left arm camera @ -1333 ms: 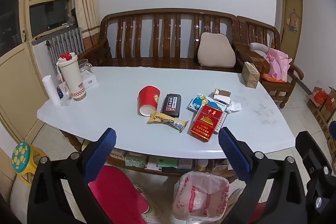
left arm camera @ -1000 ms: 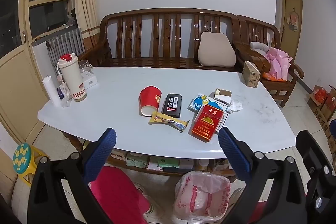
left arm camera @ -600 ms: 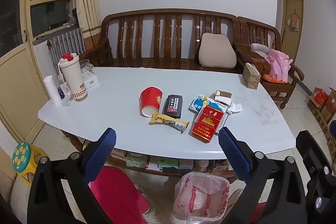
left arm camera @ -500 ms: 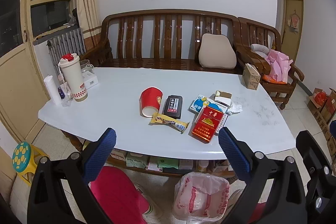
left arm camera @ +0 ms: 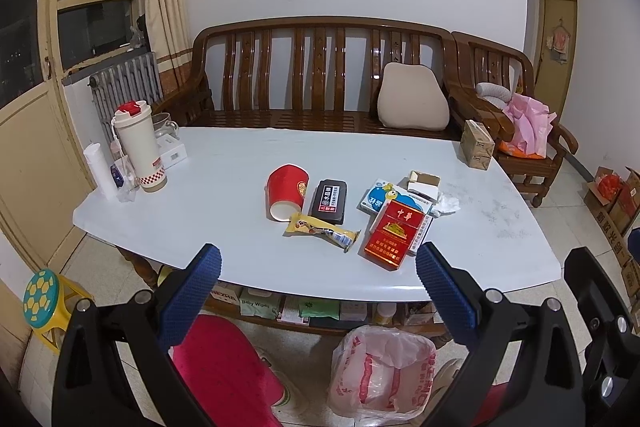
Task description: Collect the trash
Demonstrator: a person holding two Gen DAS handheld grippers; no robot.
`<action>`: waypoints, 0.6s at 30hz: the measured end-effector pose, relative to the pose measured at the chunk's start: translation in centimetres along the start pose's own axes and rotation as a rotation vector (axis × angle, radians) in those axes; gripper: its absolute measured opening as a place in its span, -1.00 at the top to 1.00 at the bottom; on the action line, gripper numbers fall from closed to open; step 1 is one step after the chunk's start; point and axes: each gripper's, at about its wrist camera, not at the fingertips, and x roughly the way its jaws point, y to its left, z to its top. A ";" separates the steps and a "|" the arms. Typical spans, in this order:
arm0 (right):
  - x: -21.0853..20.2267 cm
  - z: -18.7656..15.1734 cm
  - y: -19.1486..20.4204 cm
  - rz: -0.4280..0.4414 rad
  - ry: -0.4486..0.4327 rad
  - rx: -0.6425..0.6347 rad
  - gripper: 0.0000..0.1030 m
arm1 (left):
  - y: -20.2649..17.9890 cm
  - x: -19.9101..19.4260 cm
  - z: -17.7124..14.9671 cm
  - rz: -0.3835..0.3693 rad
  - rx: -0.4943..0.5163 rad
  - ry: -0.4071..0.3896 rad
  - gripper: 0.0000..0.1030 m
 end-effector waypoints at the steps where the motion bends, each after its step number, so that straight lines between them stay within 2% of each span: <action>1: -0.5 0.8 -0.3 0.000 -0.001 0.000 -0.88 | 0.0 0.1 0.1 -0.001 0.001 0.001 -0.85; 18: -0.8 0.9 -0.1 0.001 -0.007 -0.004 -0.88 | 0.3 -0.2 0.1 0.002 0.001 0.002 -0.85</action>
